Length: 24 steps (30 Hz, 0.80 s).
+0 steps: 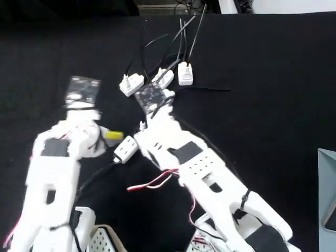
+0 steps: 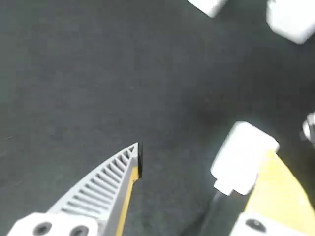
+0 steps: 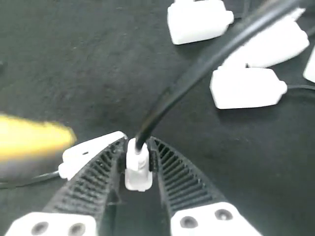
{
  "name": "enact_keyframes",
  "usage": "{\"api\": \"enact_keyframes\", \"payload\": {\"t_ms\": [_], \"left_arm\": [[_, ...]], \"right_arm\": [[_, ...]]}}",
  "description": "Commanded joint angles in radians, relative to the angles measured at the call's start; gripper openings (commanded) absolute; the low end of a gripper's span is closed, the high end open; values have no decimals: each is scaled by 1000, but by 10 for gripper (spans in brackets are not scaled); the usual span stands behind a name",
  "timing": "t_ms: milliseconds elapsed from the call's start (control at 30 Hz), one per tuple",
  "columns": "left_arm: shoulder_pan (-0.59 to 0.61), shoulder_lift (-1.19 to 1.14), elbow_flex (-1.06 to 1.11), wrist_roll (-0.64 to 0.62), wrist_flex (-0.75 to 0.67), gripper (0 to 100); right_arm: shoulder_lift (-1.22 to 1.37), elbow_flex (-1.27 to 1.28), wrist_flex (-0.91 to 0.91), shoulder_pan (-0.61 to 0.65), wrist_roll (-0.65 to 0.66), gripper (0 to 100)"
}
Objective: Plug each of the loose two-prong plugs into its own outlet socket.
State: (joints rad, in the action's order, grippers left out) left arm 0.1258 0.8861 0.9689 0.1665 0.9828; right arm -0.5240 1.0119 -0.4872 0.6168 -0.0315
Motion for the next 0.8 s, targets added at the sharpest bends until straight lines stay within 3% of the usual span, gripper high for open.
{"api": "enact_keyframes", "payload": {"t_ms": [0, 100, 333, 767], "left_arm": [[107, 164, 19, -25, 41, 366], [160, 218, 87, -25, 43, 365], [174, 224, 226, -26, -57, 364], [174, 233, 275, -26, -64, 364]], "right_arm": [[8, -7, 26, 52, 3, 12], [8, 18, 55, 89, 3, 12], [10, 179, 330, 121, 58, 11], [13, 194, 402, 87, 80, 11]]}}
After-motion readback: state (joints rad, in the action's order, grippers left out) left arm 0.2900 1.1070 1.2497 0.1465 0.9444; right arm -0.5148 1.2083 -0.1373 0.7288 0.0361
